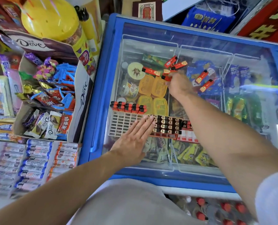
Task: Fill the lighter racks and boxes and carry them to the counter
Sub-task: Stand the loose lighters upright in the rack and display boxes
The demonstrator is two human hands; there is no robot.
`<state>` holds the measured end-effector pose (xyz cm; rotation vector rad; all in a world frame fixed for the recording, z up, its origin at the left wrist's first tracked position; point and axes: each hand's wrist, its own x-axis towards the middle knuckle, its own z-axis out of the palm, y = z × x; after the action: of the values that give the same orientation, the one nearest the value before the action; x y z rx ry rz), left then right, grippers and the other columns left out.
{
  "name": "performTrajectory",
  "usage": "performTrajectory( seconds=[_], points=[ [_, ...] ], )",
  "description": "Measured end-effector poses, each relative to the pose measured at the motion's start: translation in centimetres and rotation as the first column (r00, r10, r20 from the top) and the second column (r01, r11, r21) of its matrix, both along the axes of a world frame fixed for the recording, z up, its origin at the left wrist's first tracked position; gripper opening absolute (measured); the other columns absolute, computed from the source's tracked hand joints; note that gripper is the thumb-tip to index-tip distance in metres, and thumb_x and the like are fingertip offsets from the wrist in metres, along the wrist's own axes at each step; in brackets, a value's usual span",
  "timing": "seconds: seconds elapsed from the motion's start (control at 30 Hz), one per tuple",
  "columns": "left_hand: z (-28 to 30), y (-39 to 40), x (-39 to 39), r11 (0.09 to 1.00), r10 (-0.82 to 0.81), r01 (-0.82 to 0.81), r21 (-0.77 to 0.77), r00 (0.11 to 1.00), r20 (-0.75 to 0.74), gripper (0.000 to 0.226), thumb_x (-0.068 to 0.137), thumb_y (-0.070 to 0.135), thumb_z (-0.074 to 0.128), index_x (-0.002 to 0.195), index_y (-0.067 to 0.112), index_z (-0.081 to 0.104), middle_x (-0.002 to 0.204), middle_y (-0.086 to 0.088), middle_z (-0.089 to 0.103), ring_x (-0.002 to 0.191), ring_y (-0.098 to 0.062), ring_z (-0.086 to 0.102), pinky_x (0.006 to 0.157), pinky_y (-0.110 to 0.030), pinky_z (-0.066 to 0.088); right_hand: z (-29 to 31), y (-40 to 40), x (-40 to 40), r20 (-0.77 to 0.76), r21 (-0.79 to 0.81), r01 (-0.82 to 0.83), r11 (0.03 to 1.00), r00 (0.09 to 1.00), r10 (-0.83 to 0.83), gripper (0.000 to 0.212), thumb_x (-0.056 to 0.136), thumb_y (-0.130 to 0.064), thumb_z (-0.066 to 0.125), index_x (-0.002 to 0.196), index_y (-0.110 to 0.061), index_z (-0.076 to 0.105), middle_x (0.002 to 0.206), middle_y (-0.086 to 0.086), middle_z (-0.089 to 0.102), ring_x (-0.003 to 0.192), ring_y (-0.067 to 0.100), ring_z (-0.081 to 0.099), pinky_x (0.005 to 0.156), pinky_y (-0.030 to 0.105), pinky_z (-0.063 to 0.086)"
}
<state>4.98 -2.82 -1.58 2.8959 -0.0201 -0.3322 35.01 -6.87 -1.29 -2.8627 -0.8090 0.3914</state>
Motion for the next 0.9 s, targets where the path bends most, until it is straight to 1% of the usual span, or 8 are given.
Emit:
performTrajectory(
  seconds=[0.1,0.23,0.33,0.5,0.57,0.63,0.73,0.9],
  points=[
    [0.1,0.1,0.0,1.000,0.002,-0.003,-0.029,1.000,-0.015,0.106,0.095,0.047,0.054,0.157,0.008,-0.023,0.164,-0.010,-0.032,0.152,-0.024,-0.030,0.126,-0.044,-0.007,-0.1,0.1,0.4,-0.082,-0.094,0.065,0.993,0.994,-0.073,0.018,0.096,-0.029,0.067,0.100,-0.012,0.063,0.100,0.003,0.059,0.084,0.021,0.057,0.075,0.034,0.047],
    [0.3,0.7,-0.4,0.992,0.045,-0.045,-0.115,0.999,-0.006,0.098,0.100,0.047,0.046,0.156,0.014,-0.026,0.163,-0.003,-0.036,0.150,-0.016,-0.032,0.126,-0.040,-0.008,1.0,-0.5,0.1,-0.211,-0.121,0.097,0.988,0.970,-0.121,0.021,0.094,-0.026,0.070,0.100,-0.007,0.063,0.088,0.005,0.059,0.069,0.017,0.057,0.063,0.030,0.041],
    [-0.2,2.2,-2.0,0.983,0.116,-0.119,-0.139,0.993,-0.030,0.093,0.100,0.052,0.037,0.155,0.019,-0.030,0.161,-0.001,-0.040,0.149,-0.013,-0.035,0.123,-0.035,-0.015,3.1,-1.2,-1.9,-0.206,0.098,0.092,0.991,0.976,-0.070,0.019,0.097,-0.023,0.065,0.110,-0.013,0.056,0.092,0.001,0.060,0.079,0.019,0.062,0.058,0.028,0.039],
    [-2.1,5.5,-5.7,0.976,0.202,-0.206,-0.065,0.978,-0.055,0.089,0.100,0.050,0.049,0.162,0.017,-0.006,0.169,-0.004,-0.018,0.154,-0.017,-0.022,0.126,-0.037,-0.010,9.0,-1.1,-9.3,-0.205,0.433,0.040,0.900,0.977,0.055,0.036,0.096,-0.030,0.065,0.128,-0.022,0.049,0.092,-0.016,0.059,0.066,-0.009,0.055,0.049,0.007,0.041],
    [-2.6,6.5,-6.4,0.973,0.220,-0.225,-0.054,0.972,-0.080,0.089,0.100,0.053,0.048,0.162,0.016,-0.004,0.169,-0.003,-0.014,0.154,-0.017,-0.021,0.125,-0.035,-0.015,10.6,-1.0,-12.7,-0.214,0.472,-0.038,0.881,0.964,0.157,0.031,0.097,-0.029,0.063,0.125,-0.024,0.051,0.096,-0.013,0.062,0.065,-0.006,0.058,0.053,0.004,0.045],
    [-3.0,7.1,-6.7,0.976,0.210,-0.214,-0.038,0.974,-0.086,0.092,0.099,0.057,0.047,0.161,0.015,-0.006,0.169,-0.003,-0.013,0.154,-0.018,-0.021,0.123,-0.034,-0.017,11.1,-0.8,-15.5,-0.248,0.450,-0.134,0.883,0.931,0.268,0.025,0.101,-0.030,0.057,0.125,-0.025,0.054,0.095,-0.010,0.065,0.061,0.004,0.064,0.053,0.016,0.053],
    [-3.4,7.1,-7.0,0.982,0.186,-0.189,-0.022,0.978,-0.089,0.098,0.097,0.064,0.046,0.160,0.015,-0.011,0.168,-0.005,-0.020,0.153,-0.019,-0.025,0.123,-0.036,-0.019,10.1,-0.1,-18.3,-0.288,0.398,-0.263,0.879,0.874,0.392,0.027,0.103,-0.031,0.054,0.128,-0.024,0.060,0.089,-0.010,0.068,0.051,-0.001,0.056,0.042,0.015,0.041],
    [-3.5,7.2,-6.9,0.980,0.192,-0.197,-0.035,0.974,-0.120,0.105,0.095,0.071,0.042,0.159,0.016,-0.019,0.164,-0.003,-0.029,0.151,-0.019,-0.031,0.123,-0.037,-0.021,7.2,1.2,-19.7,-0.145,0.364,-0.327,0.872,0.905,0.400,0.026,0.094,-0.028,0.070,0.118,-0.022,0.073,0.111,-0.003,0.069,0.096,0.012,0.061,0.079,0.023,0.044]
  ],
)
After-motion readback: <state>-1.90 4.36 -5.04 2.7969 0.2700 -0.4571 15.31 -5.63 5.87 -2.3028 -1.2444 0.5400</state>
